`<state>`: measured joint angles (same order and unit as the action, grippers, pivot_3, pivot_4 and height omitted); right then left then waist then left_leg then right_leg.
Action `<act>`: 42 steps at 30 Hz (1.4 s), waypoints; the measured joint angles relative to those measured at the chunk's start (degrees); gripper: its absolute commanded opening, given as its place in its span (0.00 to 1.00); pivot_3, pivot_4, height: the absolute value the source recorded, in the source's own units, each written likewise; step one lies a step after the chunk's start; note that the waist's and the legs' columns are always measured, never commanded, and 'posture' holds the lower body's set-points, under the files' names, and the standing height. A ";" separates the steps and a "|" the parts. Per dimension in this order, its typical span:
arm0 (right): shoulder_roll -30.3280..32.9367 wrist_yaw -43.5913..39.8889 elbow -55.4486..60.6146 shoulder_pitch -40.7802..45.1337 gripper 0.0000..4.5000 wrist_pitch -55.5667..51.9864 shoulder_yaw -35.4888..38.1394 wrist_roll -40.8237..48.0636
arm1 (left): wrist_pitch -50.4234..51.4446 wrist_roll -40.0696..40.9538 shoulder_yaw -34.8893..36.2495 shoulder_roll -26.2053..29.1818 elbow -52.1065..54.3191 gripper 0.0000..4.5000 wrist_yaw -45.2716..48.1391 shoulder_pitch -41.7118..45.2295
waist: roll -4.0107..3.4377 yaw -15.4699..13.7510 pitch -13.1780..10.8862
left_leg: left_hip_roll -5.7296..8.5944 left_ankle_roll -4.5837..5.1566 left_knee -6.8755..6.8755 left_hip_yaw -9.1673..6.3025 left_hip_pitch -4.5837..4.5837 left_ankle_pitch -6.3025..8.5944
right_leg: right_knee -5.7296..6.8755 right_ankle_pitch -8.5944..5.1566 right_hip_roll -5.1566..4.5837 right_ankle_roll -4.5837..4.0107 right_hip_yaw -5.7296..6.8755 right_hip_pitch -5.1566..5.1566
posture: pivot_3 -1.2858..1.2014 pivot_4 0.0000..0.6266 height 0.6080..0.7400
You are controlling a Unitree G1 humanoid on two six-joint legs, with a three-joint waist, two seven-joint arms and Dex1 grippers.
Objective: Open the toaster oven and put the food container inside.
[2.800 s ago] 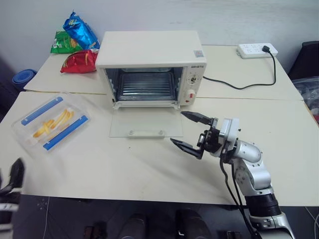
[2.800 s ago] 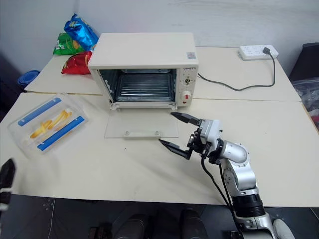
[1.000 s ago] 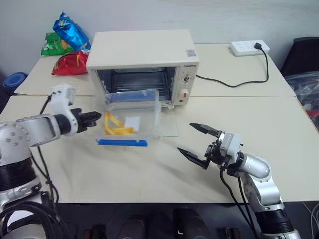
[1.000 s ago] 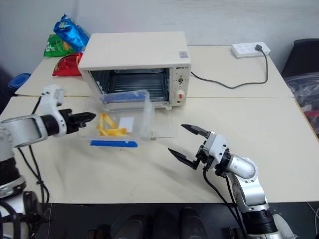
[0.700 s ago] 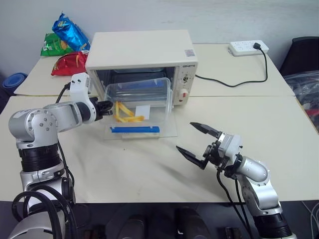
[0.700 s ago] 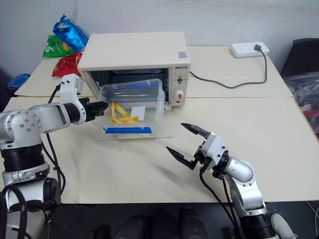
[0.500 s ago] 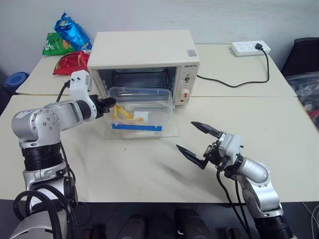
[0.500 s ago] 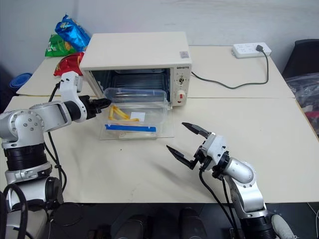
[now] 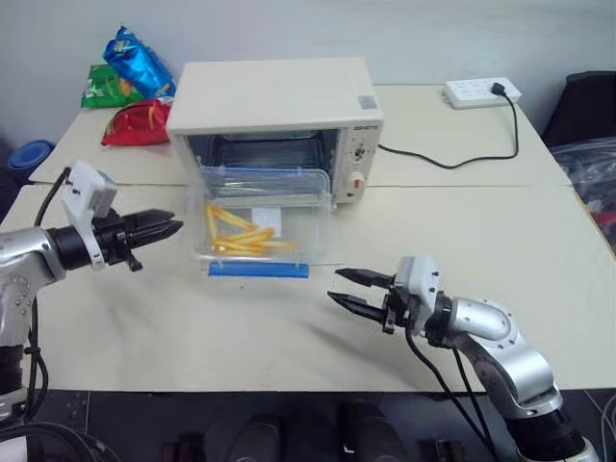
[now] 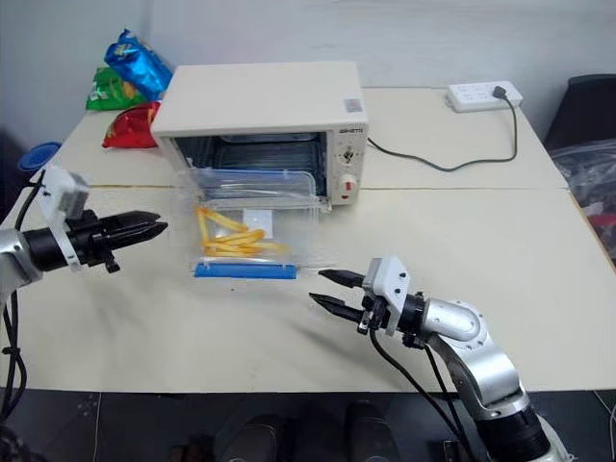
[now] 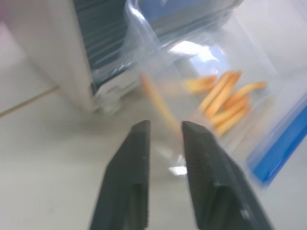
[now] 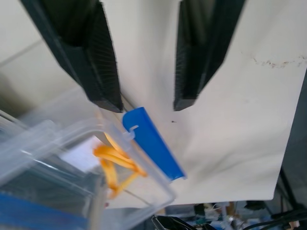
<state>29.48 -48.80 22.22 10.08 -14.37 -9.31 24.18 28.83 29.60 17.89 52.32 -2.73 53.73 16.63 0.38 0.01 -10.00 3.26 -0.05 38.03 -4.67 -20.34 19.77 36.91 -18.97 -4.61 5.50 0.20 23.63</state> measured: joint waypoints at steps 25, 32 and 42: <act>-11.62 5.50 -24.32 23.61 0.00 -1.33 -5.99 -10.65 | -7.89 -6.97 -9.64 -18.15 -4.12 0.00 -6.46 7.87 | 0.08 0.33 0.01 | 0.04 0.04 0.14 -0.15 -0.13 0.03 | 0.10 0.03 0.06 0.02 0.20 0.08 | 0.52 0.24 1.00; -15.88 8.00 -43.35 35.17 0.00 9.21 -5.75 -17.57 | -13.01 -9.19 -7.60 -25.94 -14.41 0.00 -16.65 16.38 | 0.10 1.86 0.02 | 0.02 -0.05 0.17 -0.16 -0.13 -0.02 | 0.21 0.03 0.07 0.02 0.31 0.13 | 0.52 0.24 1.00; -22.20 14.62 -55.01 40.43 0.00 13.90 -3.82 -21.35 | -21.58 -12.90 -8.53 -27.19 -20.62 0.00 -17.05 17.40 | 0.10 3.16 0.03 | 0.01 -0.11 0.14 -0.20 -0.13 -0.06 | 0.58 0.03 0.05 0.01 0.35 0.24 | 0.52 0.24 1.00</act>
<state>7.29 -34.17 -32.79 50.52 -0.48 -13.13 2.83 7.26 16.70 9.36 25.13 -23.35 36.68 34.03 0.48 3.16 -9.97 3.27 -0.17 38.17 -4.87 -20.47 19.71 37.49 -18.95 -4.56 5.51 0.55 23.87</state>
